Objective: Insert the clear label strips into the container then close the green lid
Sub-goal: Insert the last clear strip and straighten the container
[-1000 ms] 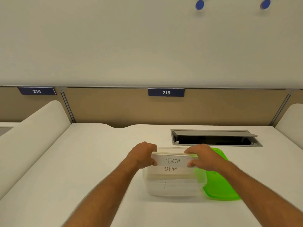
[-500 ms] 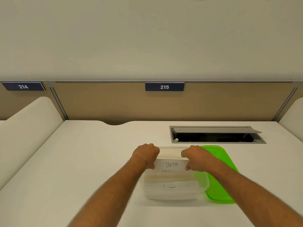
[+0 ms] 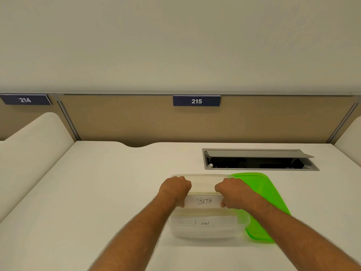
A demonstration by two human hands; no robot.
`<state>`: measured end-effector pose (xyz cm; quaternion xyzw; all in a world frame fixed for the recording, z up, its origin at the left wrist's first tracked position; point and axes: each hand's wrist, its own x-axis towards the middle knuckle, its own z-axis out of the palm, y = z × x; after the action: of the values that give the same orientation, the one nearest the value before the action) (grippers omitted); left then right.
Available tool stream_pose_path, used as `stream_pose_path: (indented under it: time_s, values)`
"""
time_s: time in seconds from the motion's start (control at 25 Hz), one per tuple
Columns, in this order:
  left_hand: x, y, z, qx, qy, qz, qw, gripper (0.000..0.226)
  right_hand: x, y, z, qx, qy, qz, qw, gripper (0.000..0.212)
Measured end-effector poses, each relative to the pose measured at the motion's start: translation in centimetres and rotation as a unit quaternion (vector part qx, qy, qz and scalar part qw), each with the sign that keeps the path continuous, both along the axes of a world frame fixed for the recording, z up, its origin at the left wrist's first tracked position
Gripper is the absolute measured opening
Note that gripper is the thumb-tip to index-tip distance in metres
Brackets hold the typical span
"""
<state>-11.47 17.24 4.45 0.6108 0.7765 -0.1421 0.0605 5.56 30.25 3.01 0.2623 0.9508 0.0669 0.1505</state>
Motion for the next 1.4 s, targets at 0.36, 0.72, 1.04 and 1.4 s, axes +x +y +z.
stream_pose_path:
  time_s: [0.36, 0.72, 1.04, 1.4]
  values:
    - [0.2, -0.4, -0.9, 0.004, 0.005, 0.001, 1.000, 0.039, 0.0, -0.8, 0.2, 0.020, -0.021, 0.014, 0.999, 0.033]
    - [-1.5, -3.6, -1.3, 0.299, -0.238, 0.033, 0.924, 0.063, 3.7, -1.1, 0.0, -0.138, 0.425, -0.080, 0.891, 0.057]
    - [0.1, -8.3, -5.4, 0.396, -0.609, 0.283, 0.626, 0.079, 6.4, -3.5, -4.0, -0.533, 0.576, -0.310, 0.537, 0.070]
    - [2.4, -8.3, -6.9, 0.381, -0.690, 0.250, 0.563, 0.057, 6.0, -4.7, -3.9, -0.637, 0.566, -0.302, 0.426, 0.052]
